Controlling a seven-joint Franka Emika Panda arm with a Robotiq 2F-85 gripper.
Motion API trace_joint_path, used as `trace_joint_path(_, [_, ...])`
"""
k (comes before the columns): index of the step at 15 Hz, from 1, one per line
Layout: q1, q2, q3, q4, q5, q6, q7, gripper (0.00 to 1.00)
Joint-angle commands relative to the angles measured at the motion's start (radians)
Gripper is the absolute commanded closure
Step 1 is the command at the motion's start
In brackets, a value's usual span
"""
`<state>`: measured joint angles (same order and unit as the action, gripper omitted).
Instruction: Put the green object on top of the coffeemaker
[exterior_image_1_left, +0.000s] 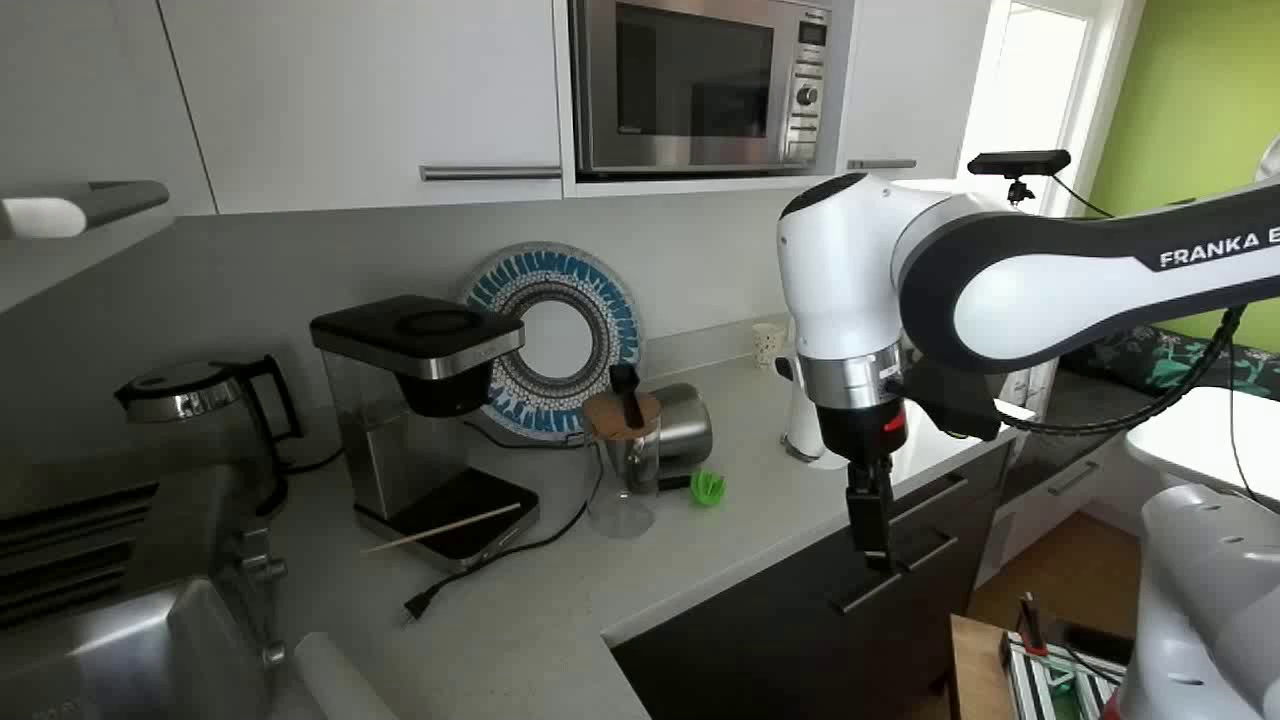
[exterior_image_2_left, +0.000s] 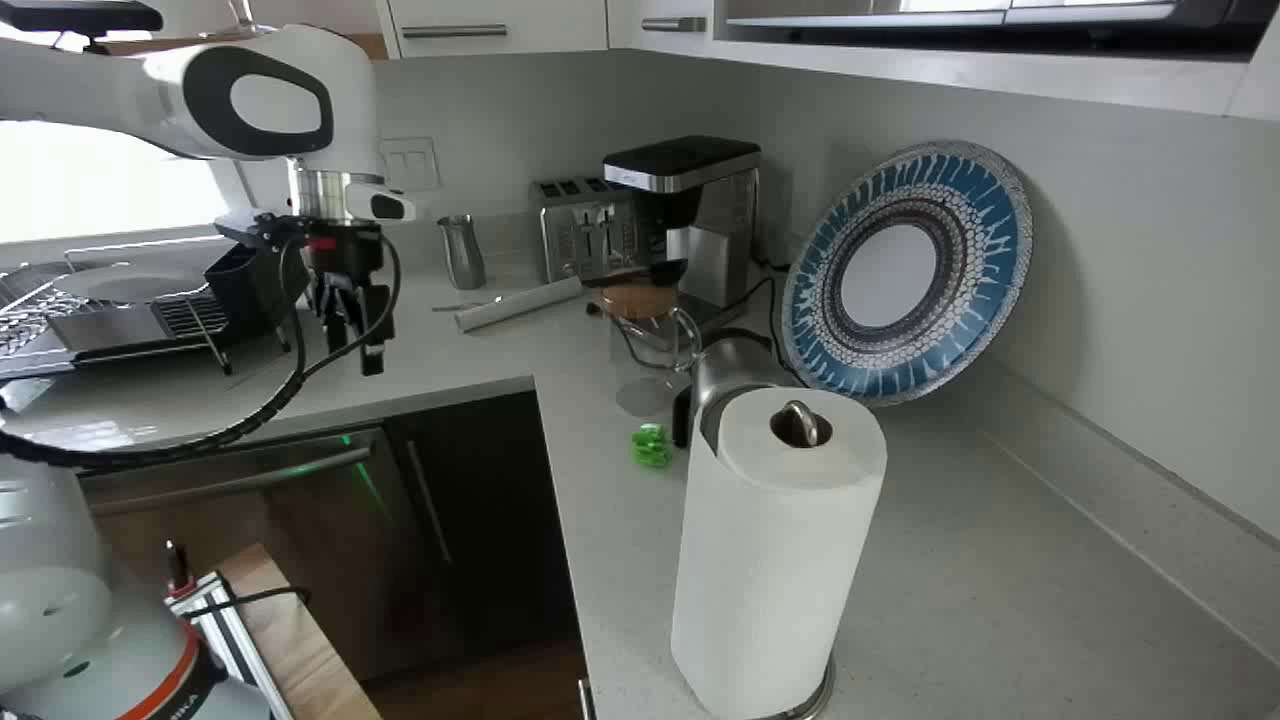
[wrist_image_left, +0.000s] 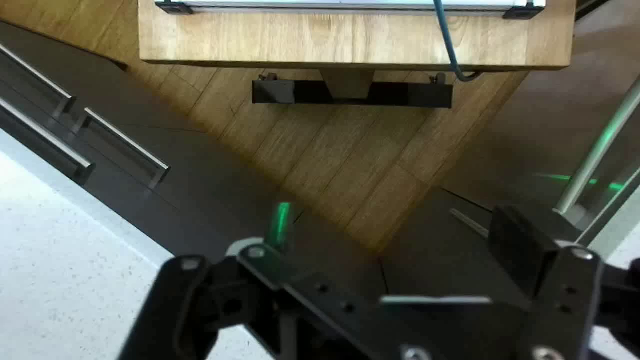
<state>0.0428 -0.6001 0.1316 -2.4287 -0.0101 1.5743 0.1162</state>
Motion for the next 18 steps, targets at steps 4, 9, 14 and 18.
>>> trace_joint_path(4, [-0.053,-0.025,-0.03,-0.035,-0.001,0.101,0.139,0.0])
trace_joint_path(9, [-0.184,-0.123,-0.14,-0.165,-0.066,0.246,0.177,0.0])
trace_joint_path(14, [-0.228,-0.091,-0.172,-0.129,-0.067,0.232,0.143,0.0])
trace_joint_path(18, [-0.26,-0.021,-0.159,-0.11,-0.044,0.353,0.274,0.0])
